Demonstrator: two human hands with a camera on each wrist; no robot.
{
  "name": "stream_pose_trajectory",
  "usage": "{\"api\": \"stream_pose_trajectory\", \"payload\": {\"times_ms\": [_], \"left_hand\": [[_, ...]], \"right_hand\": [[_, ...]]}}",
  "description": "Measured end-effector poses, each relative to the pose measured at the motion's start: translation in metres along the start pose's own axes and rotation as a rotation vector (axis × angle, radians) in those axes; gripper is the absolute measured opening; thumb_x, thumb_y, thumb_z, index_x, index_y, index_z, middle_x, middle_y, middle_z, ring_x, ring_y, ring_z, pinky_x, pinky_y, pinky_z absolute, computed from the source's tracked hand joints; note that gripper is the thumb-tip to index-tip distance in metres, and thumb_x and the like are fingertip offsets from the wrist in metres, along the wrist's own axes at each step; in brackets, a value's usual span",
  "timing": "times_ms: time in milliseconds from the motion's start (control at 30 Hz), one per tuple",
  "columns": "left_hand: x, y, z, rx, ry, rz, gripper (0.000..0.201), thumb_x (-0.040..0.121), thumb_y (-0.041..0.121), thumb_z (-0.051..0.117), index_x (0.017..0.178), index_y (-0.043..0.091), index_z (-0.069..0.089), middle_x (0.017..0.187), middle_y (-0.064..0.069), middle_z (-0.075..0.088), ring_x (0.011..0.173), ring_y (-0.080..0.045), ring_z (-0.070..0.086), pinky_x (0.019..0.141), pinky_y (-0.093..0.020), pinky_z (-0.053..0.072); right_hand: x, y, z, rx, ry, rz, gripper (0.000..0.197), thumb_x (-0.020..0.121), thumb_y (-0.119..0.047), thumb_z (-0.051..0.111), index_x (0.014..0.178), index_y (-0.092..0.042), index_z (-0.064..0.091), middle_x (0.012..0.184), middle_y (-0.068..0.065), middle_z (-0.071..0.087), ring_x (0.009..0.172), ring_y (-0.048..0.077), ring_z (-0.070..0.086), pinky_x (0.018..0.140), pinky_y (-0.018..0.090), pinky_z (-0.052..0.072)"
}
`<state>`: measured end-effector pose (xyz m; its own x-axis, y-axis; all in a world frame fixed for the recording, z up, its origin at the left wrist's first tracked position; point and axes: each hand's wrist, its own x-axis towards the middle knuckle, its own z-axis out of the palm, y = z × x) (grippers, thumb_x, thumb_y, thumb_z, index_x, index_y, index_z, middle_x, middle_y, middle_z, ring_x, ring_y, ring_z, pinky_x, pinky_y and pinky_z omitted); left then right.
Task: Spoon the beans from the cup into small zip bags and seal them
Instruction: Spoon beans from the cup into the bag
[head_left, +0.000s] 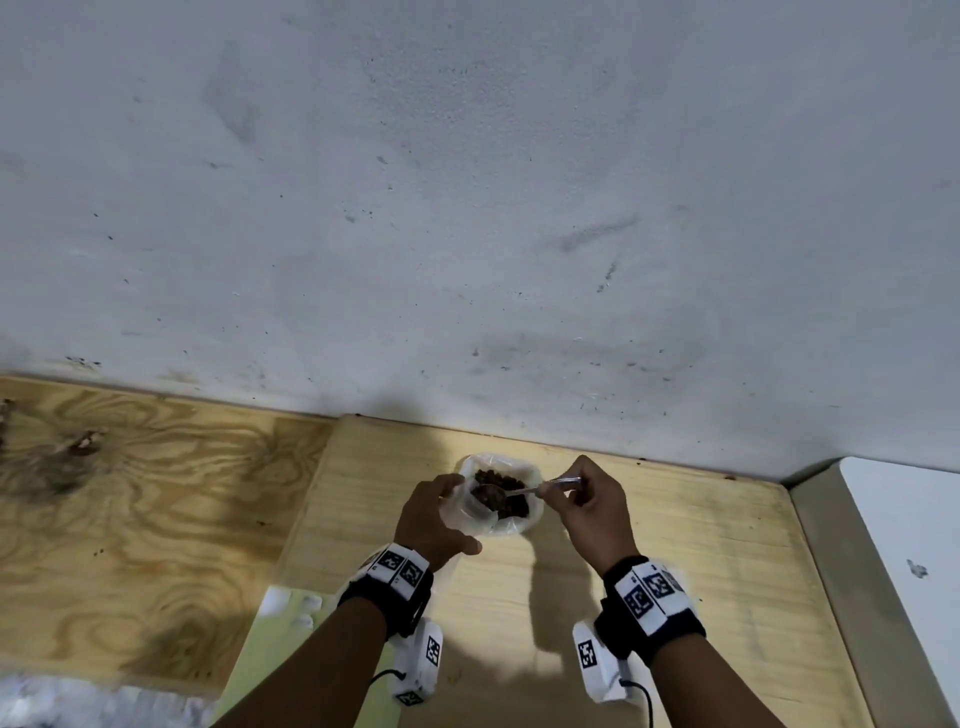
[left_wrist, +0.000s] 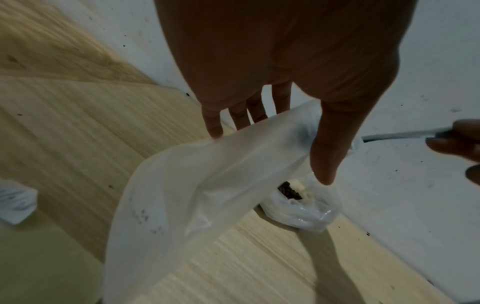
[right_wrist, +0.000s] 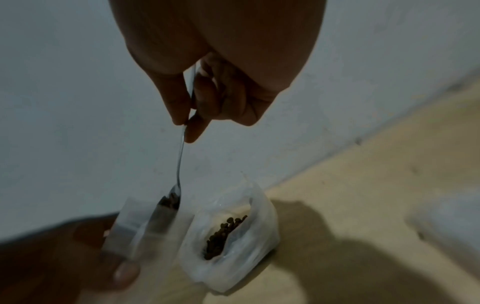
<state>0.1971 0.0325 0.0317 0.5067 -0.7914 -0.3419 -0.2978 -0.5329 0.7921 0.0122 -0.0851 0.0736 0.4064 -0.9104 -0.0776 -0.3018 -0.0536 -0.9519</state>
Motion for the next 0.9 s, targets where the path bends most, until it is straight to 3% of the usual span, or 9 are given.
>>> {"api": "stream_pose_trajectory", "payload": {"times_ms": [67, 133, 200, 300, 433, 533, 600, 733, 900], "left_hand": [[0.002, -0.001, -0.001, 0.013, 0.011, -0.006, 0.087, 0.050, 0.013, 0.090, 0.128, 0.025, 0.053, 0.119, -0.001, 0.051, 0.109, -0.021, 0.053, 0.087, -0.030, 0.047], [0.005, -0.004, -0.002, 0.029, 0.023, -0.019, 0.087, 0.050, 0.015, 0.090, 0.128, 0.024, 0.052, 0.118, -0.001, 0.051, 0.107, -0.021, 0.054, 0.085, -0.029, 0.047], [0.007, -0.006, -0.004, 0.042, 0.032, -0.032, 0.088, 0.050, 0.016, 0.090, 0.128, 0.024, 0.052, 0.118, -0.002, 0.051, 0.104, -0.019, 0.054, 0.085, -0.029, 0.047], [0.011, -0.011, -0.007, 0.034, 0.032, -0.052, 0.089, 0.050, 0.015, 0.090, 0.130, 0.024, 0.051, 0.120, -0.003, 0.052, 0.105, -0.020, 0.054, 0.085, -0.030, 0.048], [0.015, -0.014, -0.008, 0.038, 0.005, -0.066, 0.091, 0.047, 0.021, 0.089, 0.130, 0.024, 0.050, 0.121, -0.002, 0.051, 0.109, -0.023, 0.054, 0.086, -0.032, 0.049], [0.018, -0.014, -0.008, 0.039, -0.011, -0.069, 0.091, 0.047, 0.023, 0.089, 0.130, 0.025, 0.050, 0.120, -0.001, 0.052, 0.109, -0.022, 0.054, 0.086, -0.032, 0.049], [0.019, -0.014, -0.008, 0.040, -0.018, -0.069, 0.091, 0.047, 0.023, 0.089, 0.129, 0.025, 0.050, 0.121, -0.002, 0.052, 0.110, -0.022, 0.054, 0.089, -0.035, 0.051], [0.021, -0.011, -0.008, 0.039, -0.026, -0.062, 0.090, 0.048, 0.020, 0.091, 0.129, 0.026, 0.051, 0.123, -0.002, 0.054, 0.109, -0.021, 0.055, 0.091, -0.037, 0.051], [0.020, -0.009, -0.007, 0.029, -0.030, -0.041, 0.089, 0.049, 0.017, 0.092, 0.128, 0.024, 0.051, 0.122, -0.002, 0.054, 0.108, -0.020, 0.055, 0.092, -0.035, 0.050]], "right_hand": [[0.000, -0.002, 0.003, -0.051, -0.014, -0.044, 0.034, 0.079, -0.011, 0.078, 0.064, -0.019, 0.048, 0.066, 0.008, 0.064, 0.052, 0.008, 0.041, 0.054, 0.023, 0.036], [0.003, 0.001, 0.001, -0.012, 0.044, -0.022, 0.035, 0.078, -0.016, 0.079, 0.063, -0.022, 0.048, 0.070, 0.018, 0.064, 0.054, 0.017, 0.043, 0.056, 0.030, 0.038], [0.007, 0.007, -0.002, 0.042, 0.148, 0.030, 0.034, 0.076, -0.023, 0.080, 0.063, -0.019, 0.049, 0.070, 0.017, 0.065, 0.058, 0.027, 0.050, 0.059, 0.034, 0.043], [0.011, 0.016, -0.002, -0.007, 0.230, 0.074, 0.033, 0.080, -0.013, 0.078, 0.064, -0.011, 0.048, 0.064, 0.009, 0.057, 0.051, 0.016, 0.042, 0.054, 0.027, 0.038], [0.012, 0.042, 0.011, -0.146, 0.188, 0.086, 0.033, 0.084, -0.011, 0.073, 0.067, -0.014, 0.045, 0.064, 0.013, 0.061, 0.046, 0.013, 0.039, 0.050, 0.027, 0.036], [0.013, 0.058, 0.024, -0.155, 0.182, 0.142, 0.035, 0.083, -0.009, 0.072, 0.066, -0.014, 0.043, 0.058, -0.005, 0.055, 0.055, 0.015, 0.051, 0.055, 0.028, 0.039], [0.014, 0.062, 0.031, -0.130, 0.188, 0.194, 0.036, 0.082, -0.008, 0.072, 0.064, -0.014, 0.042, 0.060, -0.002, 0.053, 0.063, 0.019, 0.054, 0.058, 0.029, 0.038], [0.016, 0.061, 0.044, -0.075, 0.179, 0.309, 0.035, 0.080, -0.009, 0.074, 0.063, -0.012, 0.043, 0.061, 0.005, 0.047, 0.060, 0.021, 0.044, 0.056, 0.029, 0.032], [0.020, 0.058, 0.043, 0.038, 0.232, 0.442, 0.032, 0.072, -0.009, 0.079, 0.062, -0.013, 0.048, 0.064, 0.004, 0.054, 0.061, 0.021, 0.048, 0.060, 0.031, 0.037]]}}
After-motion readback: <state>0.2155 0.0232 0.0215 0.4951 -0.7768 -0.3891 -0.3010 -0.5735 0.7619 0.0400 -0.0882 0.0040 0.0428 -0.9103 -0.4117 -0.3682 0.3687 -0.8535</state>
